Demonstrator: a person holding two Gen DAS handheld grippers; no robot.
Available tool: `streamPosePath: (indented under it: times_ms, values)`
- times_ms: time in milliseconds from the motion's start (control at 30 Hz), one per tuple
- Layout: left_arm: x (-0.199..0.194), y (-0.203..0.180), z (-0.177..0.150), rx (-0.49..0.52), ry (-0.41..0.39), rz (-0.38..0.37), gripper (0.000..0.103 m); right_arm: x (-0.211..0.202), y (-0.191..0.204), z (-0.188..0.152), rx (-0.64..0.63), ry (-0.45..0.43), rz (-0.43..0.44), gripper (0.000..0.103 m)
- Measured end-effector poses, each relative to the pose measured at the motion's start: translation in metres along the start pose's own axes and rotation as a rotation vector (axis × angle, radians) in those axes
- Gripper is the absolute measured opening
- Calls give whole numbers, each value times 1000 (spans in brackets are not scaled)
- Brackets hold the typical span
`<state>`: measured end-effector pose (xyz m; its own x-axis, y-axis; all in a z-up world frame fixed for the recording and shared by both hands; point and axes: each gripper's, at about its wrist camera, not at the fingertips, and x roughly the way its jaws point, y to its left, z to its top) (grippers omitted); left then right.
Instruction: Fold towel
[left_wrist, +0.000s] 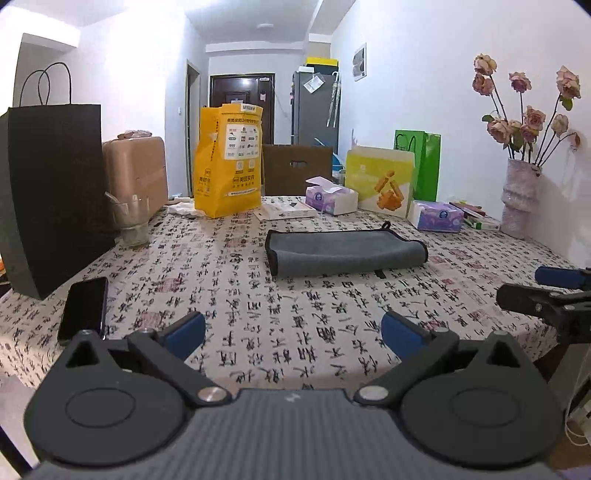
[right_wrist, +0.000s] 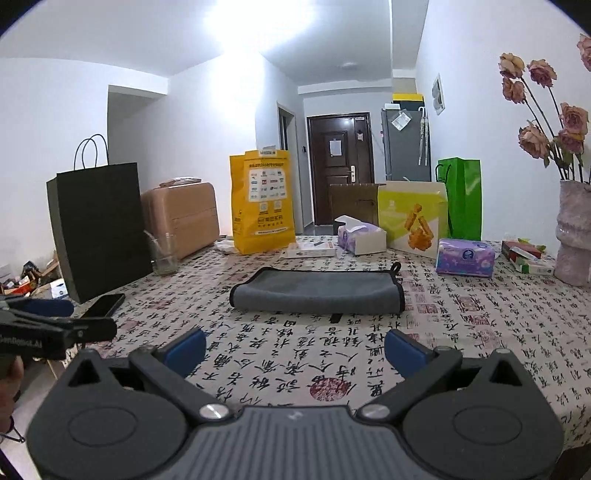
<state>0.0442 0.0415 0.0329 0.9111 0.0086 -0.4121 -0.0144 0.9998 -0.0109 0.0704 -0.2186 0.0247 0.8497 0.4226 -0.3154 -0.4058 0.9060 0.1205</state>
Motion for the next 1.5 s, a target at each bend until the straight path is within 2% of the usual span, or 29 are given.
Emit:
streamPosePath:
  times_ms: [167, 433, 633, 1500]
  values:
    - [-11, -6, -13, -7, 26, -20, 103, -11, 8, -7, 8, 1, -4, 103]
    - [-22, -4, -19, -28, 19, -3, 103, -36, 13, -26, 63, -14, 12, 103]
    - [-28, -8, -24, -7, 13, -6, 103, -45, 17, -32, 54, 3, 14, 103]
    - [-28, -10, -24, -4, 11, -14, 103, -41, 18, -32, 55, 14, 10, 103]
